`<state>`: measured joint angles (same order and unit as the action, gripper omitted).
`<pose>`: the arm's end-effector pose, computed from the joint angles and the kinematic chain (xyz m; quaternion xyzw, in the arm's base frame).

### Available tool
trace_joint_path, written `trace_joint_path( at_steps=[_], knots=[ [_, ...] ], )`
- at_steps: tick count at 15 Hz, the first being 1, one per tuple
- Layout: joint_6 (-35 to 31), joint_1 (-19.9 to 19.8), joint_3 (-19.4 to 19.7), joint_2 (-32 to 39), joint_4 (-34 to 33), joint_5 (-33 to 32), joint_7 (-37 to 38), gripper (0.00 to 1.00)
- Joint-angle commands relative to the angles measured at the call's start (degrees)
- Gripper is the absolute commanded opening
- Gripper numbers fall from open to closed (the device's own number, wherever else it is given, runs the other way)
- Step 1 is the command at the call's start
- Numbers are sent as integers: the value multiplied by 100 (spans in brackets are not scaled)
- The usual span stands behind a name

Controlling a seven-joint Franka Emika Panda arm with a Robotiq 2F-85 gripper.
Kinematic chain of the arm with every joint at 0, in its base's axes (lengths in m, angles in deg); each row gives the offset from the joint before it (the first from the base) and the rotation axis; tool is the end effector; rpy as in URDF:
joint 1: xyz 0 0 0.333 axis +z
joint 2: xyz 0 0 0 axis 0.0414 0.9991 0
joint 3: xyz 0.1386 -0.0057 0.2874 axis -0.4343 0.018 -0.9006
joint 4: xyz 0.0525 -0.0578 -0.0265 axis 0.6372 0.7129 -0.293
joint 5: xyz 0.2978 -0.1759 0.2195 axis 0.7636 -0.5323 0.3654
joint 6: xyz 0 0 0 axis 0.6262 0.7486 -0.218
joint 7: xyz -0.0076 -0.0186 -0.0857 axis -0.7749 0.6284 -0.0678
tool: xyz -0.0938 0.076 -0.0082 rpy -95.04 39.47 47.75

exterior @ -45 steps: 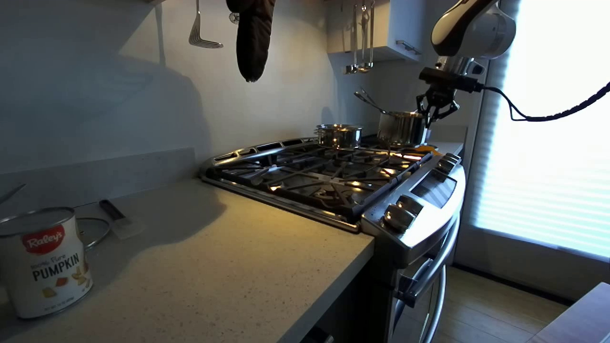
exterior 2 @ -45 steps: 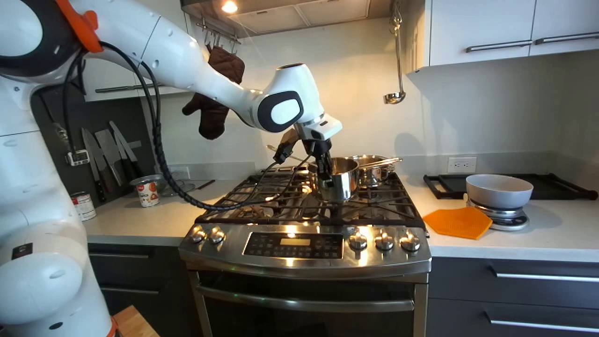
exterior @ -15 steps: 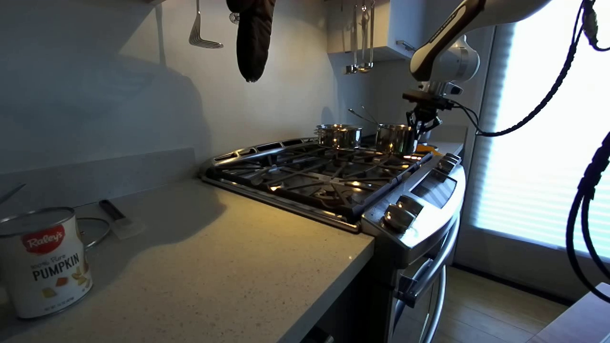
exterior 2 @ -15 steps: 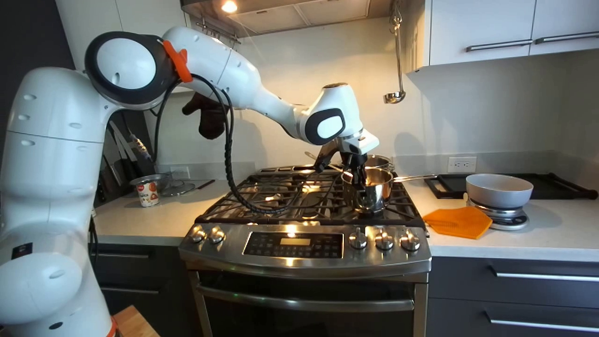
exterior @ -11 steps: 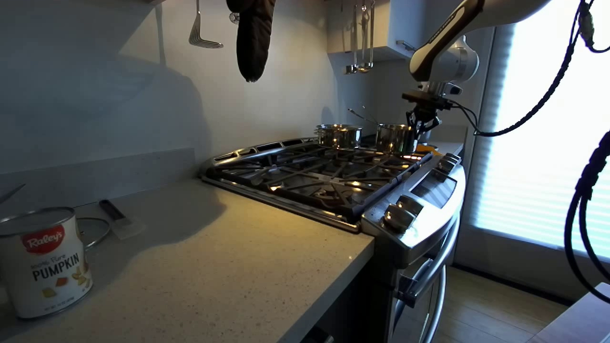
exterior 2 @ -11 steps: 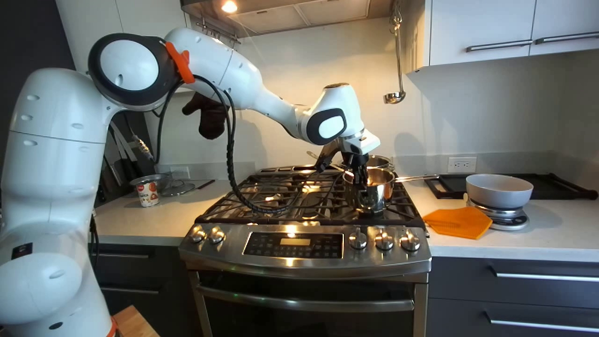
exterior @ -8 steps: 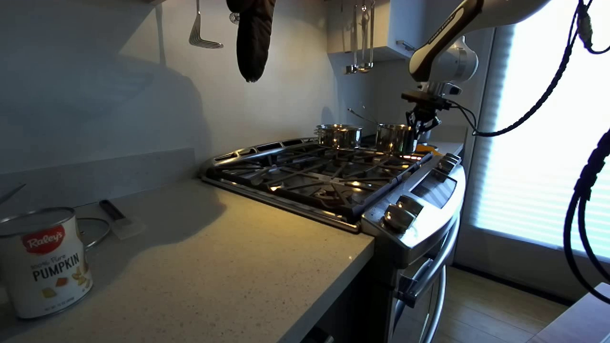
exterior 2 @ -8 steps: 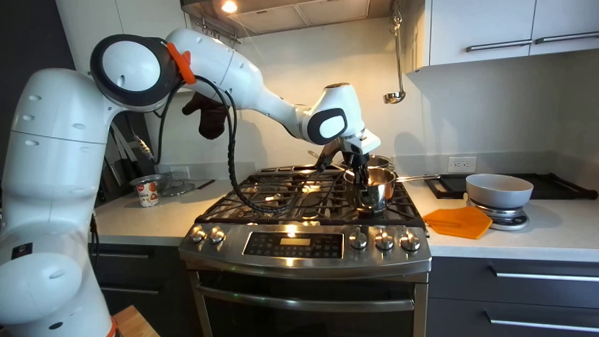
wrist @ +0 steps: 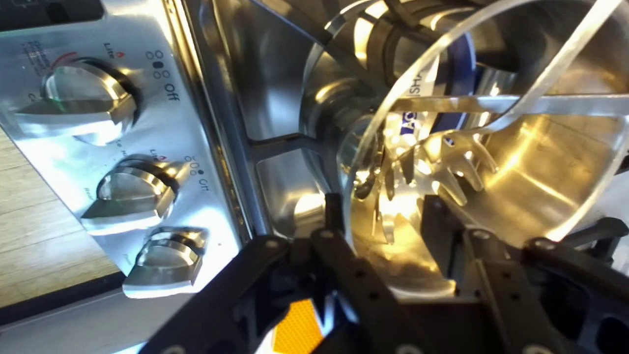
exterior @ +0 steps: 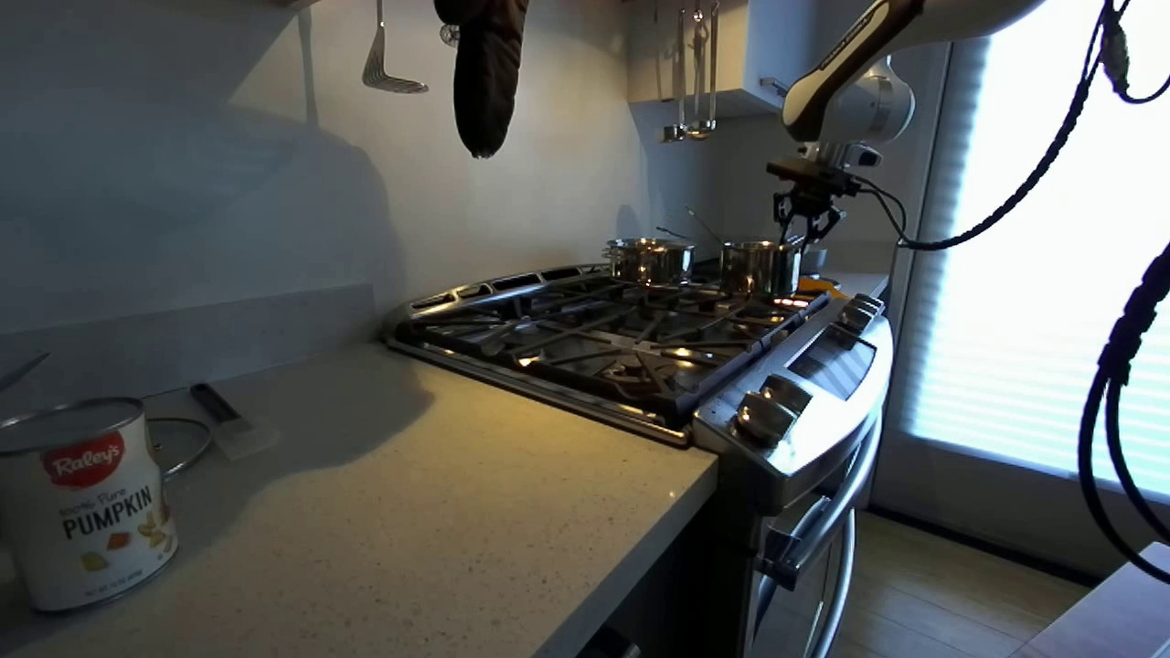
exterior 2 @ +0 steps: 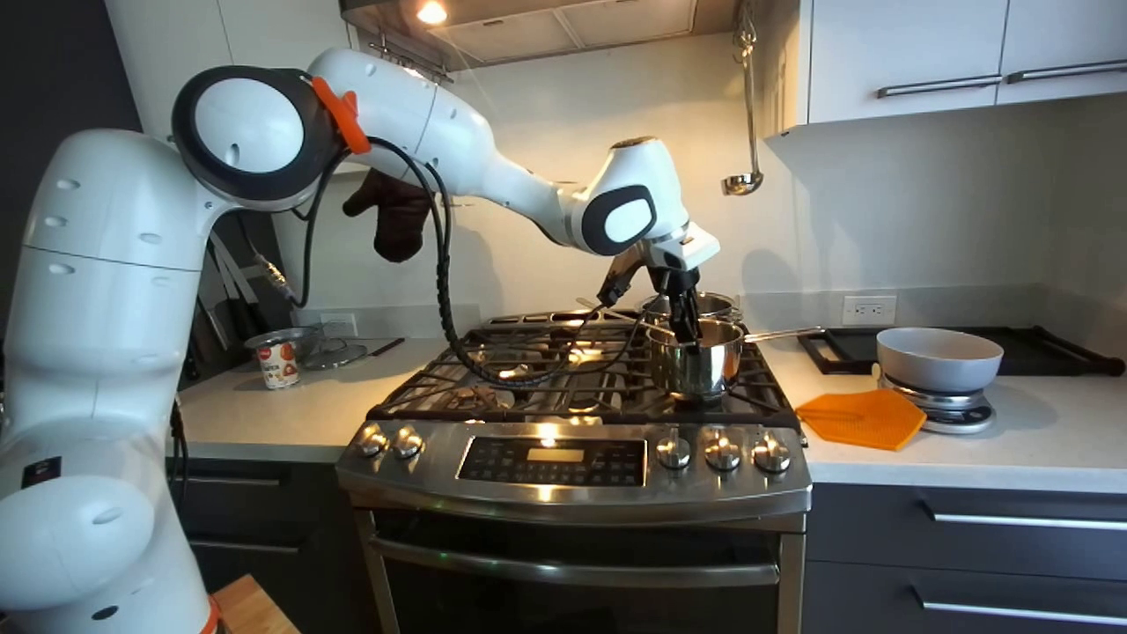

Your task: Move the pot on the left to the bottom right stove plate, remove silver ladle from the pot and put it on the counter

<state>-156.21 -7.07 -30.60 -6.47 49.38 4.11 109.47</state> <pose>0.6629 -0.2397 0.4255 -0.7949 0.5749 -0.1804 0.0709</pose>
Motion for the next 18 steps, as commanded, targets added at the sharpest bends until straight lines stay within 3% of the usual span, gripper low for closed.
trace_joint_path(
  at_steps=[1, 4, 18],
  knots=[
    [125, -19, -22, -14, -146, 197, 6, 76],
    [133, -31, -107, -85, -191, 377, -101, 99],
    [1067, 200, -810, 2, -986, 1642, -31, 100]
  ],
)
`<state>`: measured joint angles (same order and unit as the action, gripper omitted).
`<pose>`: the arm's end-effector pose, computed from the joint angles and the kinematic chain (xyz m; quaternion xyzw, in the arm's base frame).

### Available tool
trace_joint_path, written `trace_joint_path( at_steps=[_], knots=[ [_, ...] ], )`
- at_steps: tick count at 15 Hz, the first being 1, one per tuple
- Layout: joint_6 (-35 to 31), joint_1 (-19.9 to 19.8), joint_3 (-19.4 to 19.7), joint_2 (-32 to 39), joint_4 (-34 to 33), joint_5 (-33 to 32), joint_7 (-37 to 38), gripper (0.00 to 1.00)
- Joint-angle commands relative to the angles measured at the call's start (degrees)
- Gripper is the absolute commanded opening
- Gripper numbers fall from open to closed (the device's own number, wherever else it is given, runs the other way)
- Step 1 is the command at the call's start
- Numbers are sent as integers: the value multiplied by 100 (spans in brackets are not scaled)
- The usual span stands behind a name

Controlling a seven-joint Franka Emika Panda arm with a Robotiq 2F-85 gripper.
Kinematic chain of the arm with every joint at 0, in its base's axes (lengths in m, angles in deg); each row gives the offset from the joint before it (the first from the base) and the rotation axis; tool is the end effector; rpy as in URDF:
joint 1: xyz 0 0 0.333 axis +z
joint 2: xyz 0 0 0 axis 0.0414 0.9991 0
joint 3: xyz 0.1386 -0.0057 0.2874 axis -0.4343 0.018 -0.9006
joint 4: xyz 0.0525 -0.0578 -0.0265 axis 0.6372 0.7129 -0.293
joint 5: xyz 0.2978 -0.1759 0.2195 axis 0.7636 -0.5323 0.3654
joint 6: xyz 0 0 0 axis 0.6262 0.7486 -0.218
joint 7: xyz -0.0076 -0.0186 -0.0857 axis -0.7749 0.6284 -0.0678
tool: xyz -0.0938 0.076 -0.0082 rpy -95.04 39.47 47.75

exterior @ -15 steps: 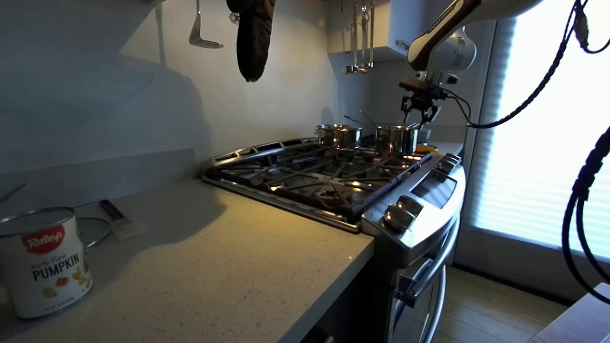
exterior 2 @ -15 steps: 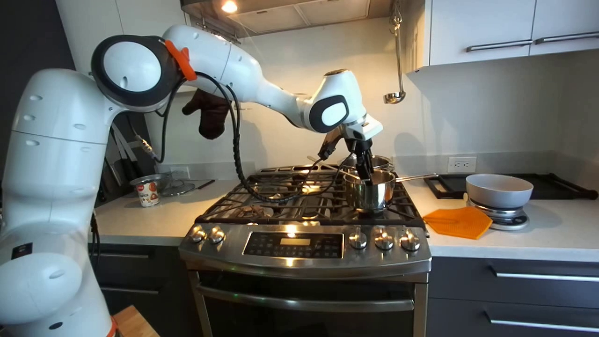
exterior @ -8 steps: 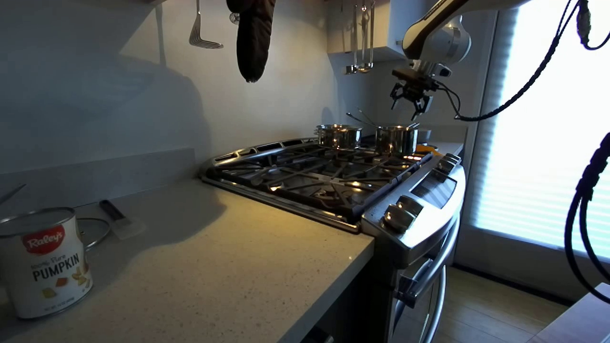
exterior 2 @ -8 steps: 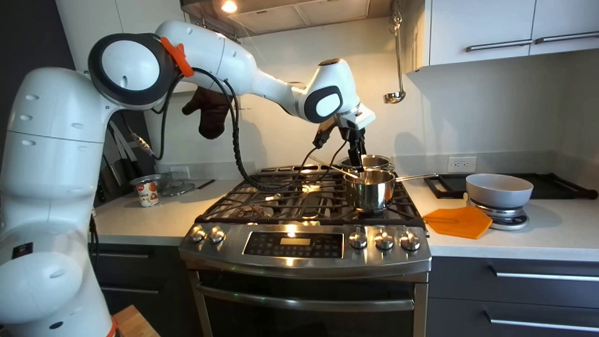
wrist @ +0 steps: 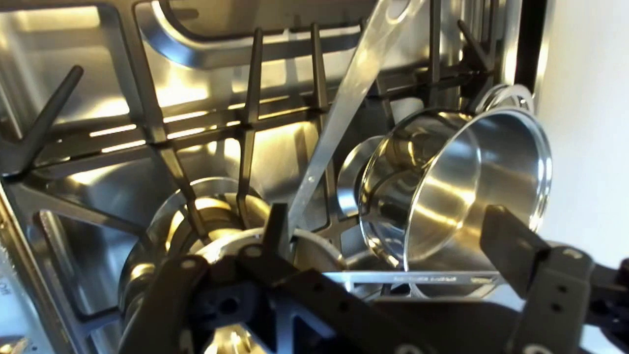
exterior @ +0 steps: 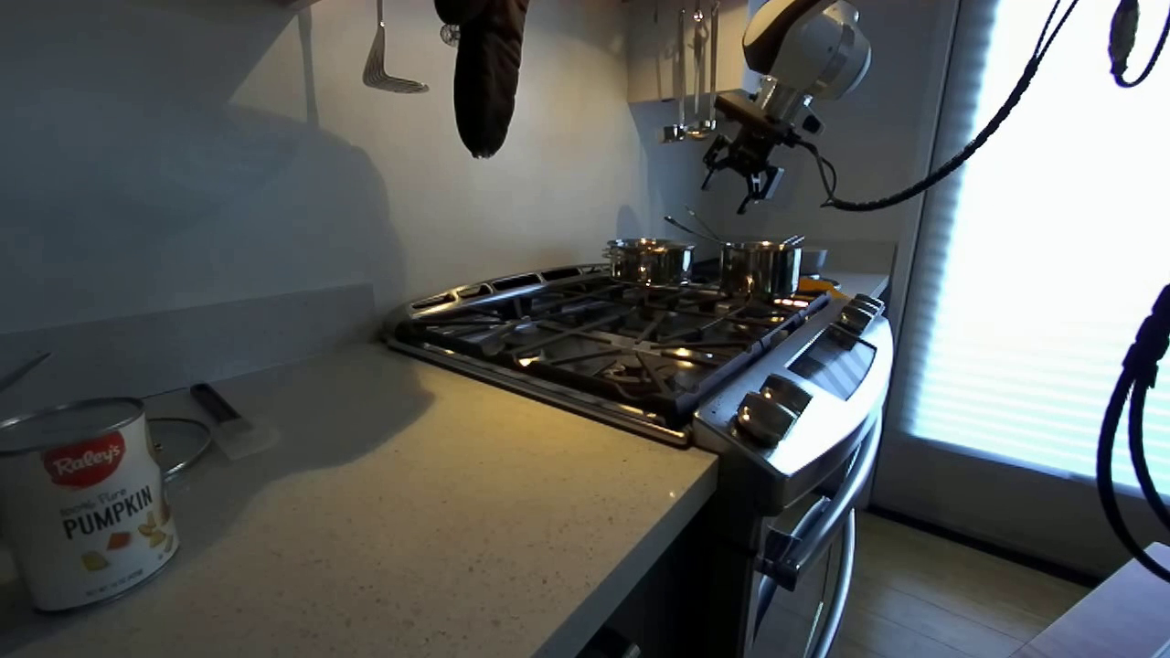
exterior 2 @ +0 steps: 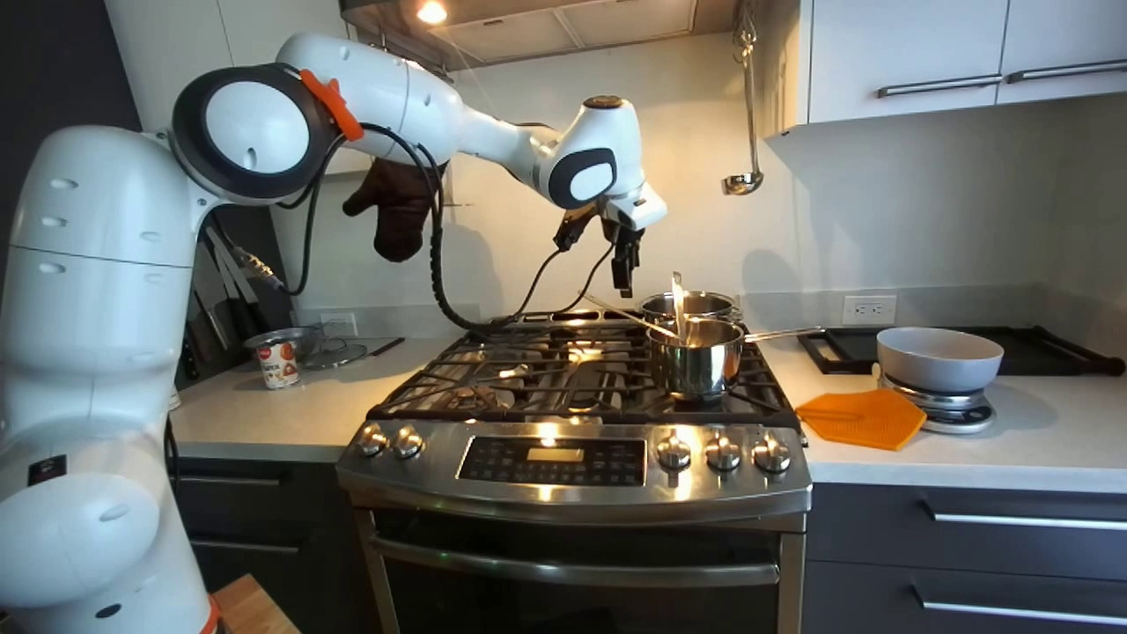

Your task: Move the pot on the left to the bottom right stove plate, remove silver ladle from the pot and put it on the counter

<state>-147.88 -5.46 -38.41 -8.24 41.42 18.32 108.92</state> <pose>0.7007 -0.1258 0.5011 -0.7984 0.5442 -0.1391 0.2169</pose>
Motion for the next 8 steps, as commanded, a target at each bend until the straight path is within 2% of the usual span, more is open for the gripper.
trace_joint_path(
  at_steps=[1, 8],
  knots=[
    [252, 58, -32, 233, -228, 229, 69, 100],
    [481, 91, 9, 709, -454, 178, 706, 100]
  ],
)
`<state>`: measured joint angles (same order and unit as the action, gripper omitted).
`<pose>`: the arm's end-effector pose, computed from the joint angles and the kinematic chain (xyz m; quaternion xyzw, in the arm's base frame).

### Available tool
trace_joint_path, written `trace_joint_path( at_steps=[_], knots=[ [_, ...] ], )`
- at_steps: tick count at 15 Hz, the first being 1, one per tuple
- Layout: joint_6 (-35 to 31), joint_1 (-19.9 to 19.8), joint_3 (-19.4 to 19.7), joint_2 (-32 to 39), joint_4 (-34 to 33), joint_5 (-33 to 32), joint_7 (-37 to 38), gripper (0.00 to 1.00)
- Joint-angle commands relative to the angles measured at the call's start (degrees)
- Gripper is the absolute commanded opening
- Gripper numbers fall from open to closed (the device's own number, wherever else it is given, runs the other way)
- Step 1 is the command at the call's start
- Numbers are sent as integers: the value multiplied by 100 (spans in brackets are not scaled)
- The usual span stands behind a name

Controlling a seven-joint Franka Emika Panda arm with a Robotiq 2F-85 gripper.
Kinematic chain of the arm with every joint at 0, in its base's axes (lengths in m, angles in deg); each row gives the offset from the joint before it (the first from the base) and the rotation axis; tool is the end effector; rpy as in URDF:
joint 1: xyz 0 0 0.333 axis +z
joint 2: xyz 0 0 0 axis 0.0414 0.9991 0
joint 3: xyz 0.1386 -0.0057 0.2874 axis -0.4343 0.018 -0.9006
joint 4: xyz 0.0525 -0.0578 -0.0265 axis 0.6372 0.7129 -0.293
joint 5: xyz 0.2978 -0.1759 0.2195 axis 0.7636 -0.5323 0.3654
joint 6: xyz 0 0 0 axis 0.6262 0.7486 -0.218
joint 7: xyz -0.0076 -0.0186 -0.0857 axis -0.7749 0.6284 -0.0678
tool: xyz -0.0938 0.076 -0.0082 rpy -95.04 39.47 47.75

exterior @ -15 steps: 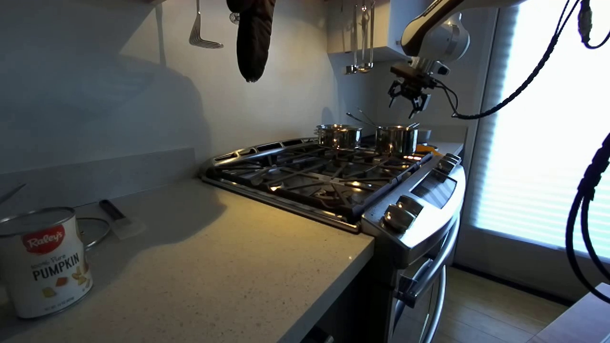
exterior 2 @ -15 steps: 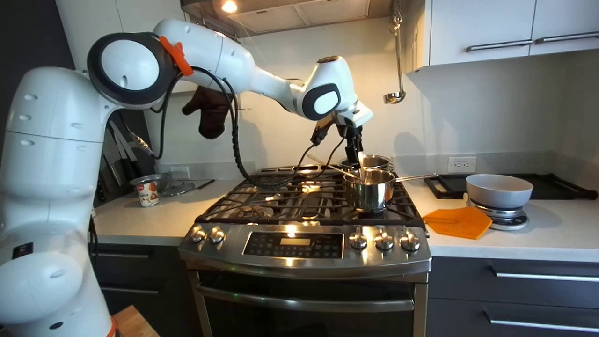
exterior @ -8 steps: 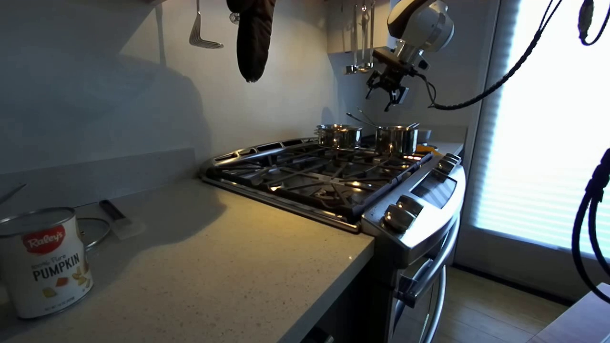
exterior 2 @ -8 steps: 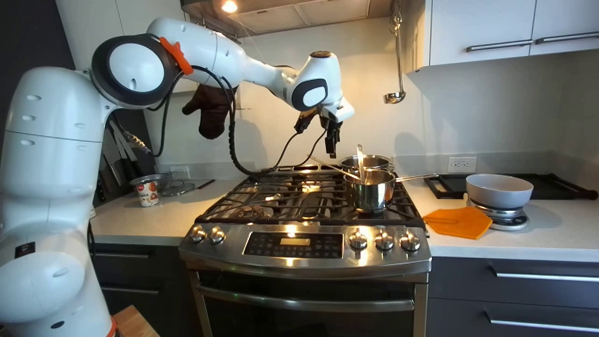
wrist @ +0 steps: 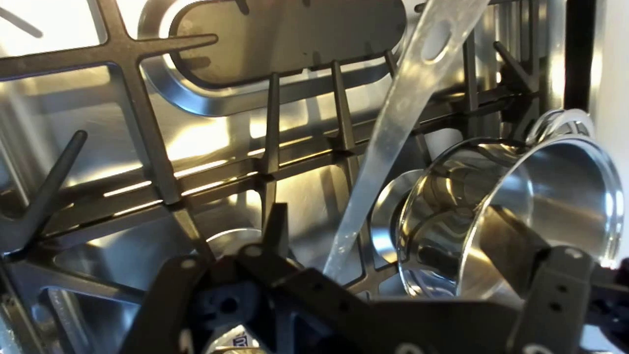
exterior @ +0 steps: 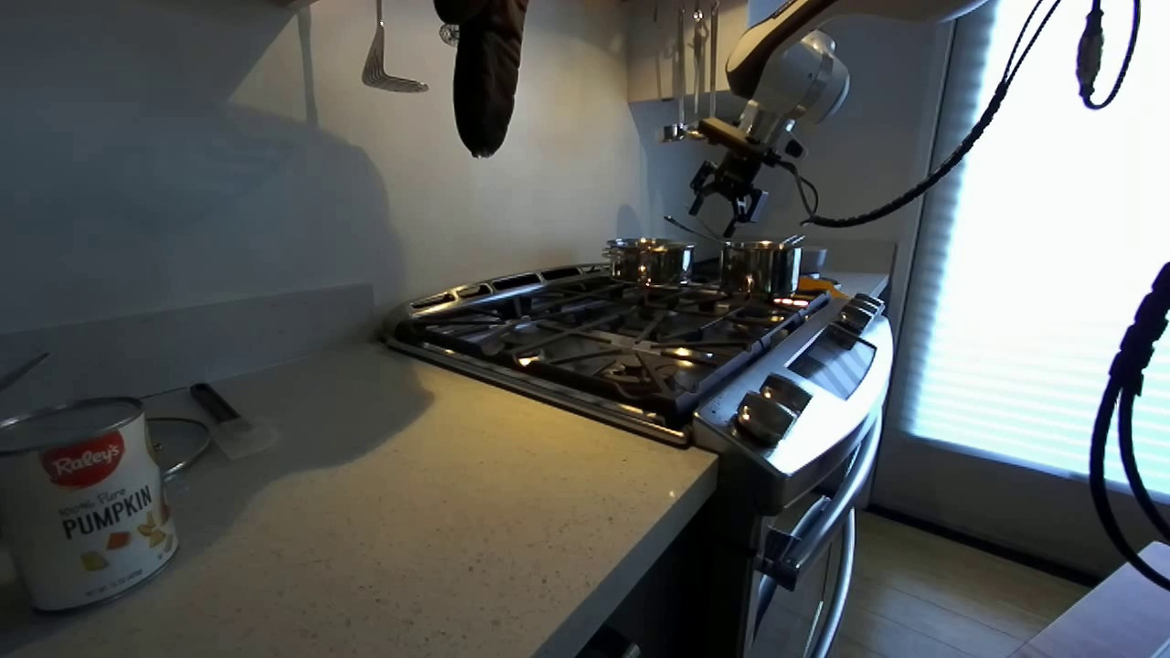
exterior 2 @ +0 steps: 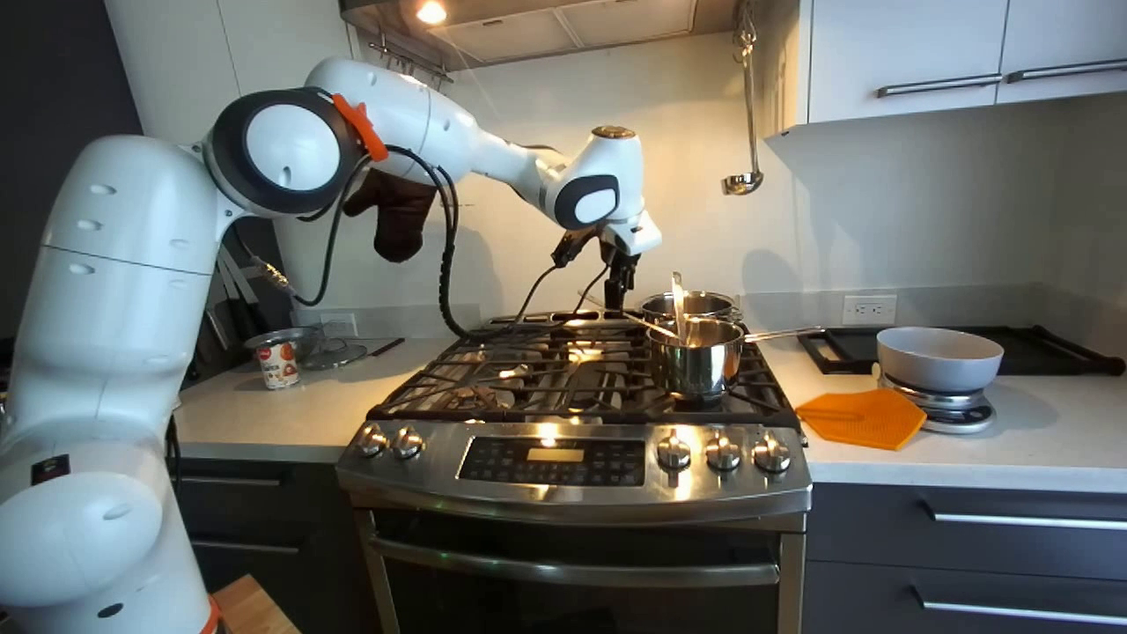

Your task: Move the pot on the left to the bottom right stove plate, remove silver ladle from the pot and put it on the counter

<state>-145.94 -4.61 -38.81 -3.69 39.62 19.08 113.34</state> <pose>0.7165 -0.1101 0.4570 -0.7864 0.5726 -0.0897 0.2136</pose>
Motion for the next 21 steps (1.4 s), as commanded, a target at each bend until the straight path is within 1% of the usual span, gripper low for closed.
trace_joint_path(
  at_steps=[1, 7, 11, 15, 17, 18, 19, 20, 21],
  knots=[
    [317, -2, 45, 311, -317, 109, 324, 100],
    [522, -61, 31, 521, -514, 123, 566, 100],
    [587, -75, 35, 566, -569, 102, 624, 58],
    [648, -72, 32, 491, -549, 85, 599, 27],
    [666, -77, 28, 446, -526, 90, 574, 20],
    [676, -78, 29, 436, -525, 88, 570, 20],
    [676, -80, 28, 424, -510, 93, 564, 15],
    [669, -78, 30, 418, -500, 90, 564, 17],
    [664, -74, 30, 406, -486, 87, 561, 14]
  ],
)
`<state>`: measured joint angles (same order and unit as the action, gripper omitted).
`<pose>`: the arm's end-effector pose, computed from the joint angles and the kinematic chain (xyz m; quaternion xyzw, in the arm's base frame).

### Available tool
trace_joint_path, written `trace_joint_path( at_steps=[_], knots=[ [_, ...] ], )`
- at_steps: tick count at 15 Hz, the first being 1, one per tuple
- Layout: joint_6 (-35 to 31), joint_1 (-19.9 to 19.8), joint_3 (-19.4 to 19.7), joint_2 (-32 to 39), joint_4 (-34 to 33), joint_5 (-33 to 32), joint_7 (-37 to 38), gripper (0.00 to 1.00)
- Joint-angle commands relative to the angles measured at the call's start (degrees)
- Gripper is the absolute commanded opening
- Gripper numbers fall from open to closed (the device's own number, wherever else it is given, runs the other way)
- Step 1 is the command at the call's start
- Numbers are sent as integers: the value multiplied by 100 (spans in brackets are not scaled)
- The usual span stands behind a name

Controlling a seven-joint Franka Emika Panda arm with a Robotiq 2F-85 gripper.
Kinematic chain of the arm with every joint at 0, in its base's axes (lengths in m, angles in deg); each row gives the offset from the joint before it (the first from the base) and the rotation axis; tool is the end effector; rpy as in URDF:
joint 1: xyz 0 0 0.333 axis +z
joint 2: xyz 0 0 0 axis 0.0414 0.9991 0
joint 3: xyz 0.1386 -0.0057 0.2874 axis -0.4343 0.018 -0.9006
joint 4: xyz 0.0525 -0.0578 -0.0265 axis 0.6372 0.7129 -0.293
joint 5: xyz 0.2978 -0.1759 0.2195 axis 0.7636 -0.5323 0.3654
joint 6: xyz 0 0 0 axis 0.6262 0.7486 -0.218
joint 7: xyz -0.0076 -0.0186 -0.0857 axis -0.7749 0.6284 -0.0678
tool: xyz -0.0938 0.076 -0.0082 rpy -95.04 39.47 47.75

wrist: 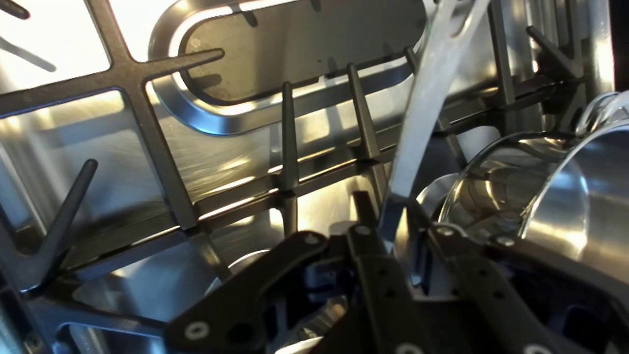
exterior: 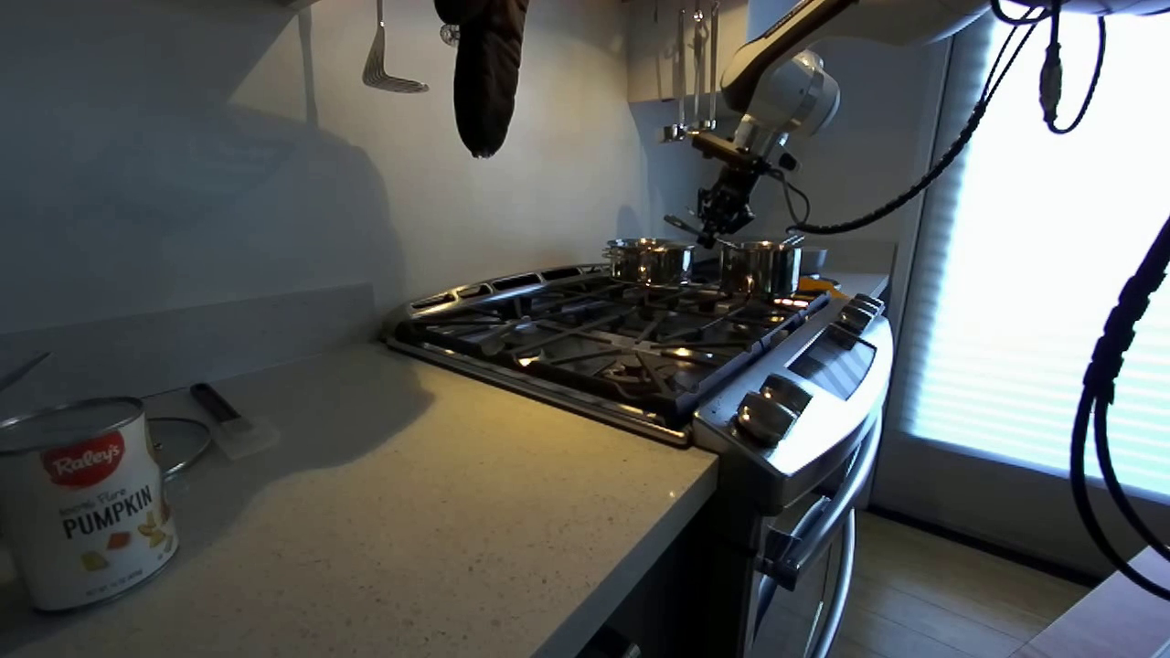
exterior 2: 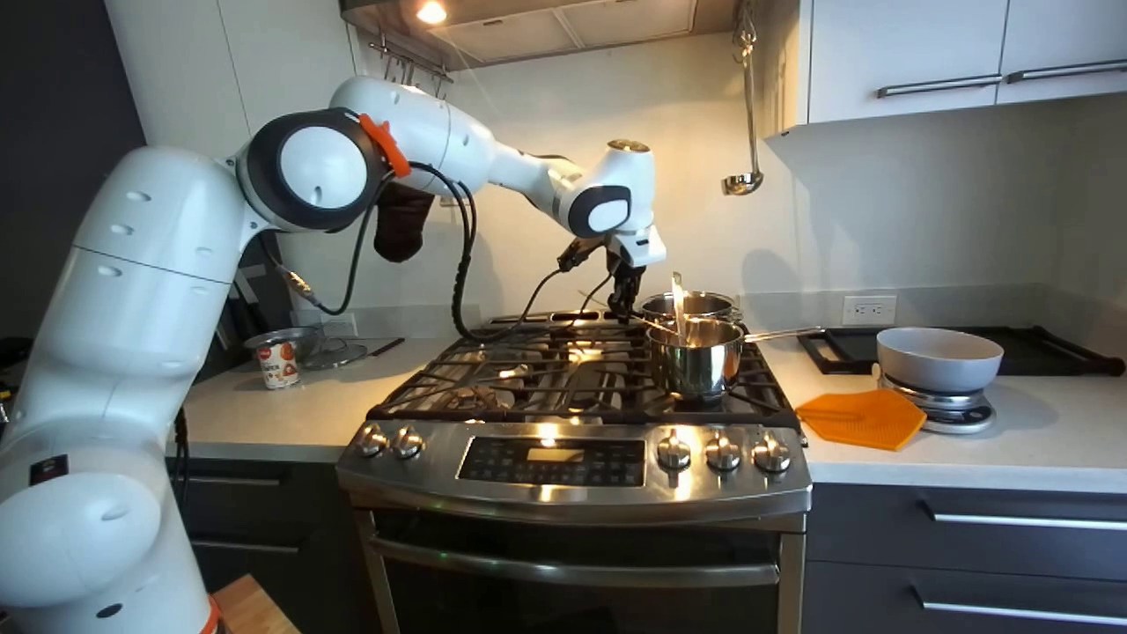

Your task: Move the pot on the left to the bottom right stove plate, remove silver ladle from the pot and put it on the counter

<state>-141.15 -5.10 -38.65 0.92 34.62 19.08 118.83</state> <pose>0.7305 -0.1144 0.4349 -0.7647 0.6094 -0.0456 0.2045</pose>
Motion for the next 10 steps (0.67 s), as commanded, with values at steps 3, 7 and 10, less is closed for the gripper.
trace_joint_path(
  at_steps=[3, 7, 10],
  knots=[
    [179, -7, 16, -108, 47, 62, 7, 2],
    [267, 46, 33, -350, 196, -22, 1, 1],
    [321, 97, 35, -587, 364, -67, -7, 1]
  ],
)
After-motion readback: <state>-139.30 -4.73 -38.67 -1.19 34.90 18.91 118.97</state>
